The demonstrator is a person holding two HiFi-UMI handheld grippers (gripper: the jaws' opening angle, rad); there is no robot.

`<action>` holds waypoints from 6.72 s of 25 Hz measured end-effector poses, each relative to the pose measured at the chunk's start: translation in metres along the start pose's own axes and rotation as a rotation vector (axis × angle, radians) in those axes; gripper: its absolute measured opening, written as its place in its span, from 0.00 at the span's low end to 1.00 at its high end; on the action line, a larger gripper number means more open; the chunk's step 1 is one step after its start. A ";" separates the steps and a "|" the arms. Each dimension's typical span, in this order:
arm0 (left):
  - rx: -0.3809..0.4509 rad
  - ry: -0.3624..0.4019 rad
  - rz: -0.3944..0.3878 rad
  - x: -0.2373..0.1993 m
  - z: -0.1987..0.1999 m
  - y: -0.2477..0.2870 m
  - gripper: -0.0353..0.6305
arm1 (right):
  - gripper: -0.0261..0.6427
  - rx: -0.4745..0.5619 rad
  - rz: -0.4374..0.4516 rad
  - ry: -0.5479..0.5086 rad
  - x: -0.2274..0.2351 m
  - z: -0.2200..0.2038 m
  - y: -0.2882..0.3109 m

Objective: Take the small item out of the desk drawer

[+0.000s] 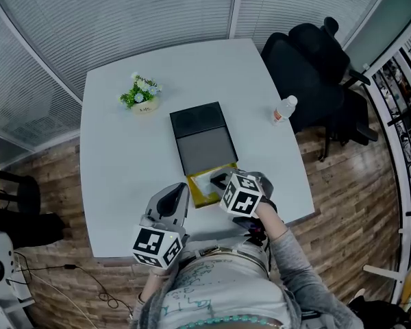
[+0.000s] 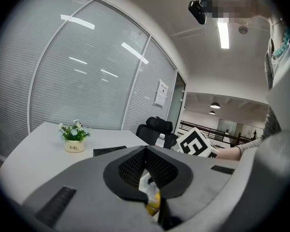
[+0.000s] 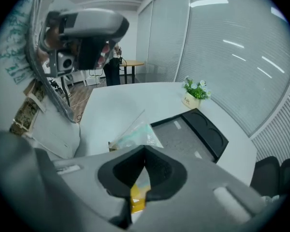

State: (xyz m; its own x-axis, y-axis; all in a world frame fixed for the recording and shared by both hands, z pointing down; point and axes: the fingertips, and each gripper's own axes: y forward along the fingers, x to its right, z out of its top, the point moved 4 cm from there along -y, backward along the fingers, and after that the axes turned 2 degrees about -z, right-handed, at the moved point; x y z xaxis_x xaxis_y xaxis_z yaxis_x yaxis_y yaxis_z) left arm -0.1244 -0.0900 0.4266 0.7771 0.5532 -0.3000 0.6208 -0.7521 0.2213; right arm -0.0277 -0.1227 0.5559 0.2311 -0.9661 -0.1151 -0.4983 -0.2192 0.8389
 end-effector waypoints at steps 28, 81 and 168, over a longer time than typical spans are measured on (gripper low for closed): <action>-0.031 -0.017 -0.020 0.016 -0.010 -0.002 0.05 | 0.04 0.152 -0.039 0.011 0.004 0.048 -0.082; -0.018 -0.017 -0.111 0.089 -0.022 0.022 0.05 | 0.04 0.084 -0.047 -0.059 -0.002 -0.018 -0.102; -0.076 -0.046 -0.060 0.119 -0.048 0.049 0.05 | 0.04 -0.211 -0.003 0.147 0.045 -0.225 0.022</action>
State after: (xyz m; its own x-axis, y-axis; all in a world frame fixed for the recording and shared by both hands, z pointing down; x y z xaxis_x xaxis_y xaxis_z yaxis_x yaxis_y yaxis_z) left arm 0.0036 -0.0442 0.4459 0.7339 0.5782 -0.3565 0.6735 -0.6877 0.2711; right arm 0.1595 -0.1403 0.6885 0.3596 -0.9316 -0.0523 -0.3158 -0.1743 0.9327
